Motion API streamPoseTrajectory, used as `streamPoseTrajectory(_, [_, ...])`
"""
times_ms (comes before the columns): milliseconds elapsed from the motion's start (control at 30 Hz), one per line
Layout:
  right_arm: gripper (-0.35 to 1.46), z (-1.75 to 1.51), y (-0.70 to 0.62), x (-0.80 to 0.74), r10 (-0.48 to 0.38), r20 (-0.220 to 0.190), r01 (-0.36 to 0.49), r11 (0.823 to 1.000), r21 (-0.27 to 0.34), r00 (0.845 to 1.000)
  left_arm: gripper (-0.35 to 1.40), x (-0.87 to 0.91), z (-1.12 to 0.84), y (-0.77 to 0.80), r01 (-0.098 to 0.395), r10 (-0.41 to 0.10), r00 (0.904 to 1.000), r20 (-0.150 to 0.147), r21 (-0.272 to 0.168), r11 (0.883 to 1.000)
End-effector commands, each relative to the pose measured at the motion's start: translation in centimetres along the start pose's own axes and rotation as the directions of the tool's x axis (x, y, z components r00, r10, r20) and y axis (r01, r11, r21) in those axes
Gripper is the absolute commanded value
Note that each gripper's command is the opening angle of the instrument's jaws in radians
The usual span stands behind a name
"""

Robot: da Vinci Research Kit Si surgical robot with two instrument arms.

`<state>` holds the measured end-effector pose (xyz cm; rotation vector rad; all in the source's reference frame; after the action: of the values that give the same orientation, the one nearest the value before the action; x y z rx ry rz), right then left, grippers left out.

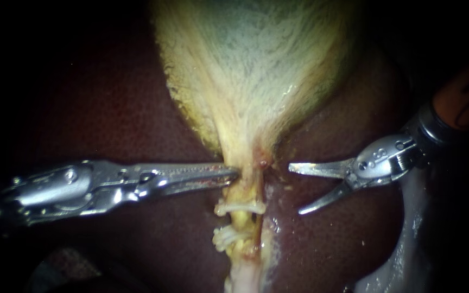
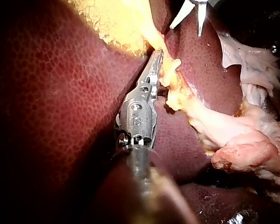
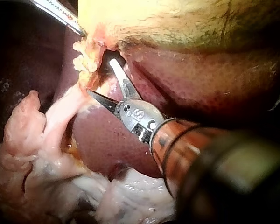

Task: Go to the cutting position left tube

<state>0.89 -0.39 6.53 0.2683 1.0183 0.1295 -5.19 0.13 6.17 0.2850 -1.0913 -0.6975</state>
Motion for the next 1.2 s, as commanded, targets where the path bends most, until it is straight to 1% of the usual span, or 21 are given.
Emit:
streamPoseTrajectory(33, [1.43,0.04,-0.03,-0.01,0.000,-0.004,0.000,1.000,0.009,1.000,-0.13,0.00,-0.02,0.00,0.000,0.000,1.0000,0.000,0.001,1.000])
streamPoseTrajectory(133, [1.43,0.19,-0.15,-0.03,0.017,-0.016,-0.016,0.999,0.039,1.000,-0.13,-0.05,-0.12,0.03,0.003,-0.003,1.0000,-0.001,0.011,1.000])
streamPoseTrajectory(233, [1.43,0.39,-0.29,-0.04,0.032,-0.029,-0.029,0.997,0.074,0.999,-0.13,-0.14,-0.27,0.10,0.009,-0.009,1.0000,-0.001,-0.004,1.000])
streamPoseTrajectory(333, [1.43,0.60,-0.44,-0.03,0.050,-0.038,-0.045,0.993,0.107,0.998,-0.13,-0.16,-0.38,0.19,0.012,-0.012,0.9999,-0.001,-0.012,1.000])
streamPoseTrajectory(500, [1.43,0.95,-0.65,-0.03,0.069,-0.049,-0.061,0.986,0.157,0.996,-0.13,-0.12,-0.42,0.28,0.013,-0.013,0.9999,0.000,-0.021,1.000])
streamPoseTrajectory(633, [1.43,1.18,-0.74,-0.09,0.077,-0.055,-0.066,0.981,0.180,0.996,-0.13,-0.12,-0.43,0.29,0.013,-0.013,0.9999,-0.001,-0.021,1.000])
streamPoseTrajectory(700, [1.43,1.26,-0.76,-0.15,0.075,-0.045,-0.065,0.979,0.195,0.996,-0.13,-0.13,-0.44,0.29,0.014,-0.014,0.9999,-0.001,-0.021,1.000])
streamPoseTrajectory(800, [1.43,1.33,-0.76,-0.23,0.072,-0.029,-0.065,0.979,0.195,0.997,-0.13,-0.14,-0.47,0.28,0.014,-0.014,0.9999,-0.001,-0.021,1.000])
streamPoseTrajectory(967, [1.43,1.29,-0.64,-0.40,0.068,0.002,-0.067,0.983,0.171,0.998,-0.13,-0.15,-0.56,0.22,0.014,-0.014,0.9999,-0.001,-0.019,1.000])
streamPoseTrajectory(1067, [1.43,1.23,-0.57,-0.51,0.062,0.034,-0.067,0.986,0.153,0.997,-0.13,-0.16,-0.65,0.17,0.015,-0.015,0.9999,-0.001,-0.021,1.000])
streamPoseTrajectory(1167, [1.43,1.17,-0.51,-0.59,0.060,0.048,-0.066,0.988,0.140,0.997,-0.13,-0.21,-0.76,0.12,0.017,-0.017,0.9999,-0.005,-0.022,1.000])
streamPoseTrajectory(1200, [1.43,1.16,-0.50,-0.61,0.060,0.051,-0.067,0.988,0.140,0.997,-0.13,-0.23,-0.79,0.10,0.018,-0.018,0.9998,-0.002,-0.025,1.000])
